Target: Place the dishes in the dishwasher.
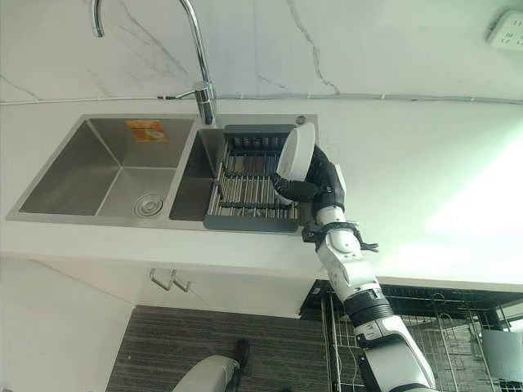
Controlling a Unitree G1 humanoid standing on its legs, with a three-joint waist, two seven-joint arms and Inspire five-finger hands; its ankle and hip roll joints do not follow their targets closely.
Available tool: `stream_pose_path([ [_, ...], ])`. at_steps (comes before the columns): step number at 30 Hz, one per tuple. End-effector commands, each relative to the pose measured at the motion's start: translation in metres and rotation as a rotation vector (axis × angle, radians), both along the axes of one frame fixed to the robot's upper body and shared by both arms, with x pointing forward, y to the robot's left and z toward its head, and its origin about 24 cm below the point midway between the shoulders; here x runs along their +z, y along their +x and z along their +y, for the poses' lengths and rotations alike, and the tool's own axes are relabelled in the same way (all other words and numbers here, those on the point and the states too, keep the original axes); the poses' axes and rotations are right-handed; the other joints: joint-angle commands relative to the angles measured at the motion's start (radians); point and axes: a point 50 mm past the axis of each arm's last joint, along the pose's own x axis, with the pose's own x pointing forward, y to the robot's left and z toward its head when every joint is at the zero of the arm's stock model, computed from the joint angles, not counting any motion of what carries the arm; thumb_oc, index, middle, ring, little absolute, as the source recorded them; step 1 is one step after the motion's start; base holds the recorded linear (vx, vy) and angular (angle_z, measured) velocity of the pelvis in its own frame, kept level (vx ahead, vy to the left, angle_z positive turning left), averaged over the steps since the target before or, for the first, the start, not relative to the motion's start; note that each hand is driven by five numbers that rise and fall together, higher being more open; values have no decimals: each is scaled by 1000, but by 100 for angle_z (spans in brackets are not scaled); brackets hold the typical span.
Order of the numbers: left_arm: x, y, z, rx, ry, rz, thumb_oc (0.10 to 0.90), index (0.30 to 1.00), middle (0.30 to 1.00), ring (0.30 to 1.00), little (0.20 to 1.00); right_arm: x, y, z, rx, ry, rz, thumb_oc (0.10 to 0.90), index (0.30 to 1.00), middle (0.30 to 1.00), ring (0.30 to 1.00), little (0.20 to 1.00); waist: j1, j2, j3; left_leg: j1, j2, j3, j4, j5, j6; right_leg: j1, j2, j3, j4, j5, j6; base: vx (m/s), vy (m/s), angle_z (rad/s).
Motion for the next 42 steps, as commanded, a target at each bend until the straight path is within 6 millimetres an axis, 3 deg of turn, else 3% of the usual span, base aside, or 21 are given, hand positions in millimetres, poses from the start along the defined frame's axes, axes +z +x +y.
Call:
stream_pose_path([
  [1, 3, -20, 18, -62, 70, 78, 800, 900, 900, 900, 900, 53, 8, 19, 70, 28, -200, 400, 300, 300, 300, 300, 11, -11, -52, -38, -1, 11, 73, -102, -27, 18, -49, -40, -56, 109, 84, 4, -6, 4],
  [10, 2, -11, 10, -82, 62, 79, 800, 900, 900, 900, 900, 63, 11, 26, 43, 115, -252, 400, 300, 300, 300, 300, 23, -2, -61, -42, 0, 8, 73, -98, -27, 13, -48, -46, -56, 113, 82, 1, 1, 3],
  [18, 3, -2, 12, -81, 58, 67, 800, 900, 900, 900, 900, 71, 0, 22, 71, 290, -378, 400, 300, 300, 300, 300, -5, -9, -68, -24, 17, 32, 73, -110, -27, -5, -47, -27, -56, 122, 88, -50, -27, -9],
  [21, 3, -1, 11, -95, 64, 62, 800, 900, 900, 900, 900, 82, -12, 23, 96, 415, -481, 400, 300, 300, 300, 300, -33, -13, -74, -8, 31, 54, 73, -118, -27, -13, -46, -11, -56, 128, 91, -50, -70, -28],
  [23, 2, 0, 10, -107, 66, 61, 800, 900, 900, 900, 900, 87, -30, 18, 121, 537, -574, 400, 300, 300, 300, 300, -79, -21, -84, 14, 51, 93, 73, -133, -26, -31, -44, 22, -56, 135, 97, -77, -133, -27],
  [29, 2, 4, 7, -143, 68, 52, 800, 900, 900, 900, 900, 94, -55, -1, 140, 672, -682, 400, 300, 300, 300, 300, -155, -32, -97, 45, 88, 162, 73, -155, -31, -62, -39, 80, -56, 149, 107, -48, -87, -64],
  [33, 1, 9, 5, -170, 68, 44, 800, 900, 900, 900, 900, 99, -69, -16, 96, 683, -738, 400, 300, 300, 300, 300, -195, -38, -106, 59, 110, 199, 73, -165, -36, -76, -34, 113, -56, 154, 111, -25, -92, -82],
  [42, -1, 8, -8, -216, 57, 47, 800, 900, 900, 900, 900, 91, -115, -76, -150, 622, -835, 400, 300, 300, 300, 300, -318, -46, -113, 118, 172, 302, 73, -185, -49, -108, -15, 213, -56, 169, 118, 8, -95, -53],
])
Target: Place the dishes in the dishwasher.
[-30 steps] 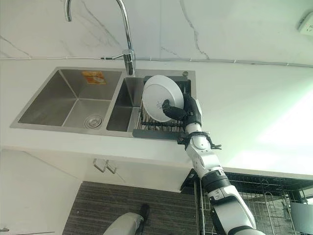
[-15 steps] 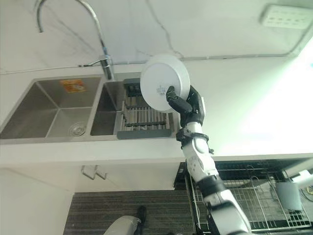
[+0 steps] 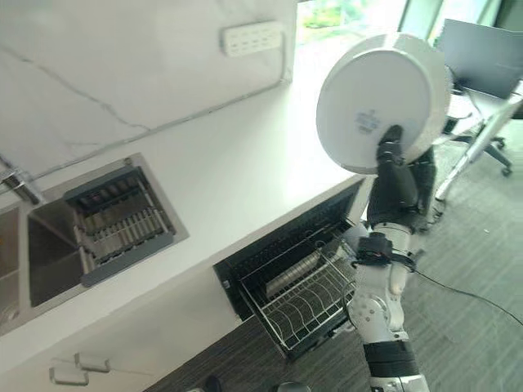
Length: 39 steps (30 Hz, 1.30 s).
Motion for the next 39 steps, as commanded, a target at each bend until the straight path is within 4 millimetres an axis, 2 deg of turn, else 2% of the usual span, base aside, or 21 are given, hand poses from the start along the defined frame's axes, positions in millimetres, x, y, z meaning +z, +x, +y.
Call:
stream_pose_path([
  [1, 1, 22, -3, -56, 9, -66, 800, 900, 900, 900, 900, 67, -20, -6, -71, -63, -351, 400, 300, 300, 300, 300, 1, -43, -28, -19, -28, -24, 130, -165, 24, 12, -108, -18, -99, 116, 121, 37, -90, -56],
  [8, 0, 24, -9, -37, -2, -68, 800, 900, 900, 900, 900, 36, -26, -33, -121, -41, -194, 400, 300, 300, 300, 300, -54, -44, -22, 0, -15, 18, 130, -173, 21, -4, -103, 14, -99, 121, 120, 18, -41, -39],
  [11, 0, 25, -9, 0, 1, -67, 800, 900, 900, 900, 900, 1, -24, -39, -102, 19, -63, 400, 300, 300, 300, 300, -67, -44, -15, 3, -16, 27, 130, -175, 22, -10, -106, 20, -99, 122, 119, 26, -42, -20],
  [14, 0, 26, -9, 19, 4, -68, 800, 900, 900, 900, 900, -27, -19, -35, -61, 46, 40, 400, 300, 300, 300, 300, -65, -41, -5, 3, -21, 21, 130, -175, 25, -11, -110, 17, -99, 122, 117, 2, -1, 2],
  [19, 1, 30, -8, 45, 6, -77, 800, 900, 900, 900, 900, -56, -13, -24, -2, 78, 154, 400, 300, 300, 300, 300, -49, -33, 13, -3, -32, 3, 130, -175, 27, -10, -121, 4, -99, 121, 116, 1, 10, 7],
  [25, 2, 32, -7, 52, 8, -79, 800, 900, 900, 900, 900, -71, -5, -8, 63, 70, 224, 400, 300, 300, 300, 300, -22, -23, 26, -15, -49, -24, 130, -177, 33, -11, -130, -12, -99, 120, 116, 5, 33, 19],
  [34, 2, 29, -9, 77, 4, -72, 800, 900, 900, 900, 900, -77, 2, 16, 131, -33, 317, 400, 300, 300, 300, 300, 8, -22, 35, -22, -70, -58, 130, -179, 41, 0, -133, -30, -99, 117, 115, 49, 31, 13],
  [37, 3, 31, -9, 86, 4, -71, 800, 900, 900, 900, 900, -81, 3, 17, 96, -115, 396, 400, 300, 300, 300, 300, 14, -23, 39, -28, -73, -66, 130, -179, 42, 0, -134, -35, -99, 117, 115, 37, 21, 7],
  [39, 3, 33, -9, 94, 2, -76, 800, 900, 900, 900, 900, -85, 5, 16, 49, -252, 488, 400, 300, 300, 300, 300, 20, -23, 48, -34, -74, -71, 130, -174, 41, -2, -135, -41, -99, 118, 113, 0, 0, 0],
])
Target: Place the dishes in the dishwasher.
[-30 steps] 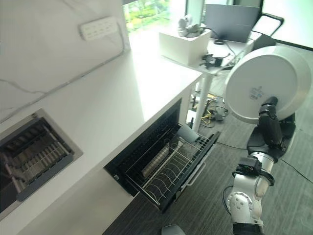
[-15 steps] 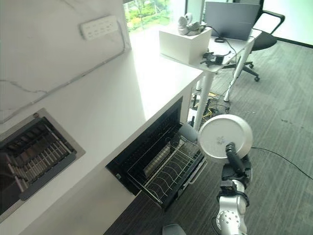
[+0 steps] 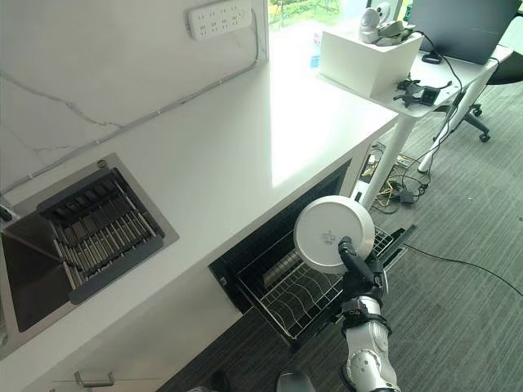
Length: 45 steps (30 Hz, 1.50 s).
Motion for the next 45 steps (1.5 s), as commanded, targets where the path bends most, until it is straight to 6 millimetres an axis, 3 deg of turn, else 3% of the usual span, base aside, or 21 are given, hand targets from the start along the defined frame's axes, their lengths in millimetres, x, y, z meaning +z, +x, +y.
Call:
stream_pose_path([
  [1, 2, 22, -3, 52, -6, -57, 800, 900, 900, 900, 900, 57, 28, 1, 18, -271, -179, 400, 300, 300, 300, 300, -9, -21, -7, -28, 9, -52, 145, -146, 11, 39, -64, -82, -139, 120, 103, 9, 15, 4],
  [6, 3, 31, -6, 71, -4, -77, 800, 900, 900, 900, 900, 52, 31, -5, 39, -607, -10, 400, 300, 300, 300, 300, 7, -26, 16, -45, 6, -69, 145, -139, 10, 35, -62, -94, -139, 123, 100, 9, 8, 10],
  [12, 6, 41, -5, 74, 6, -96, 800, 900, 900, 900, 900, 41, 35, -18, 41, -859, 155, 400, 300, 300, 300, 300, 30, -33, 39, -64, 2, -92, 145, -127, 10, 30, -59, -107, -139, 128, 94, 7, -9, 12],
  [18, 9, 55, 0, 42, 24, -123, 800, 900, 900, 900, 900, 52, 48, -38, -34, -1207, 253, 400, 300, 300, 300, 300, 62, -32, 80, -83, -6, -120, 145, -117, 12, 41, -53, -140, -139, 129, 84, -22, -12, 20],
  [26, 12, 63, 7, -19, 54, -126, 800, 900, 900, 900, 900, 60, 70, -36, 19, -1511, 302, 400, 300, 300, 300, 300, 113, -34, 119, -91, -19, -172, 145, -94, 16, 72, -37, -184, -139, 133, 67, 36, -24, 21],
  [30, 15, 73, 15, -49, 78, -142, 800, 900, 900, 900, 900, 78, 90, -37, -16, -1650, 301, 400, 300, 300, 300, 300, 143, -30, 140, -119, -20, -198, 145, -83, 15, 76, -20, -221, -139, 128, 56, -25, -55, 22],
  [35, 20, 86, 25, -63, 108, -172, 800, 900, 900, 900, 900, 88, 104, -44, -158, -2028, 397, 400, 300, 300, 300, 300, 200, -14, 195, -151, -34, -257, 145, -56, 9, 91, 5, -258, -139, 123, 43, -16, -86, 36],
  [40, 21, 90, 26, -113, 115, -197, 800, 900, 900, 900, 900, 91, 100, -53, -419, -2092, 435, 400, 300, 300, 300, 300, 229, 6, 226, -191, -45, -279, 145, -48, 10, 70, 3, -269, -139, 119, 42, -71, -17, 18],
  [45, 23, 96, 25, -142, 110, -216, 800, 900, 900, 900, 900, 107, 104, -45, -647, -2089, 366, 400, 300, 300, 300, 300, 240, 41, 251, -243, -55, -284, 145, -30, 17, 18, 2, -263, -120, 123, 38, -85, 40, 13],
])
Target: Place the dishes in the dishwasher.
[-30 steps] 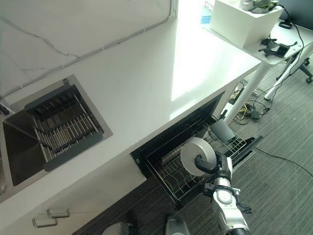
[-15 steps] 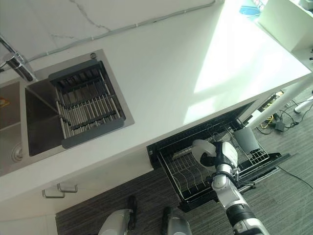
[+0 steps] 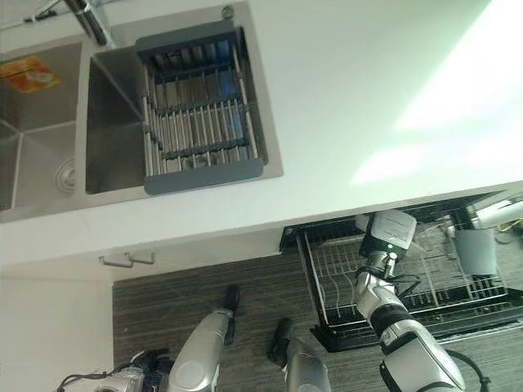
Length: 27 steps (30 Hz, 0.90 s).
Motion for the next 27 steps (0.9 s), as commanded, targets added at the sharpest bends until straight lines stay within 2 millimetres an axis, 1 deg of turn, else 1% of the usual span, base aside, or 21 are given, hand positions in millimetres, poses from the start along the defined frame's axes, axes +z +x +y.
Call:
stream_pose_path([
  [1, -5, -23, 14, -35, 55, 79, 800, 900, 900, 900, 900, 65, 16, 3, 8, -219, -375, 400, 300, 300, 300, 300, -11, -16, -52, 10, -33, 15, 31, -91, 20, 24, 6, 20, -64, 81, 67, -79, 30, -1],
  [3, -4, -22, 15, -34, 51, 68, 800, 900, 900, 900, 900, 75, 17, 1, 27, -261, -425, 400, 300, 300, 300, 300, -11, -11, -45, -11, -37, 17, 31, -87, 24, -5, 3, 24, -49, 80, 69, -132, 64, -5],
  [4, -3, -17, 15, -30, 43, 51, 800, 900, 900, 900, 900, 86, 19, 1, 26, -273, -480, 400, 300, 300, 300, 300, -13, -5, -35, -40, -43, 24, 31, -80, 29, -42, 2, 34, -32, 78, 70, -162, 85, -7],
  [5, -3, -16, 15, -28, 41, 47, 800, 900, 900, 900, 900, 88, 19, 1, 26, -275, -492, 400, 300, 300, 300, 300, -14, -3, -33, -48, -43, 26, 31, -79, 30, -54, 2, 38, -26, 77, 71, -166, 90, -10],
  [7, -2, -12, 12, -20, 30, 25, 800, 900, 900, 900, 900, 87, 16, 1, 14, -260, -551, 400, 300, 300, 300, 300, -25, 4, -19, -77, -47, 34, 31, -77, 38, -101, 3, 57, -2, 73, 73, -149, 97, -15],
  [11, -1, -6, 7, -14, 17, -4, 800, 900, 900, 900, 900, 82, 12, 6, 12, -266, -614, 400, 300, 300, 300, 300, -34, 8, -6, -110, -51, 43, 31, -70, 43, -148, 2, 77, 15, 75, 75, -114, 67, -8],
  [13, 0, 1, 2, -14, 7, -23, 800, 900, 900, 900, 900, 80, 9, 14, 1, -312, -703, 400, 300, 300, 300, 300, -40, 14, 2, -136, -53, 52, 31, -64, 49, -187, -1, 91, 36, 74, 77, -122, 75, -6],
  [14, 0, 4, 0, -15, 1, -31, 800, 900, 900, 900, 900, 81, 8, 14, -33, -290, -736, 400, 300, 300, 300, 300, -43, 18, 6, -150, -54, 57, 31, -60, 50, -207, -3, 96, 47, 74, 77, -172, 125, -21],
  [15, 1, 8, -6, -7, -13, -51, 800, 900, 900, 900, 900, 78, 4, 13, -91, -224, -814, 400, 300, 300, 300, 300, -52, 25, 14, -179, -55, 71, 31, -50, 52, -247, -9, 104, 73, 69, 74, -175, 141, -22],
  [18, 2, 14, -12, 4, -34, -66, 800, 900, 900, 900, 900, 78, 2, 13, -125, -167, -892, 400, 300, 300, 300, 300, -60, 36, 27, -206, -61, 82, 31, -40, 55, -294, -16, 116, 116, 56, 68, -107, 111, -12],
  [23, 2, 19, -19, 16, -64, -69, 800, 900, 900, 900, 900, 85, 6, 12, -138, -112, -944, 400, 300, 300, 300, 300, -66, 55, 32, -253, -72, 91, 31, -28, 59, -360, -19, 133, 171, 36, 58, -67, 90, -7],
  [24, 3, 22, -21, 21, -74, -72, 800, 900, 900, 900, 900, 87, 8, 11, -141, -59, -966, 400, 300, 300, 300, 300, -67, 63, 32, -278, -74, 95, 31, -22, 59, -391, -15, 139, 188, 31, 54, -67, 90, -15],
  [27, 4, 25, -24, 28, -83, -79, 800, 900, 900, 900, 900, 88, 10, 11, -156, -3, -976, 400, 300, 300, 300, 300, -70, 68, 32, -298, -76, 97, 31, -17, 60, -417, -12, 146, 204, 25, 49, -16, 65, -2],
])
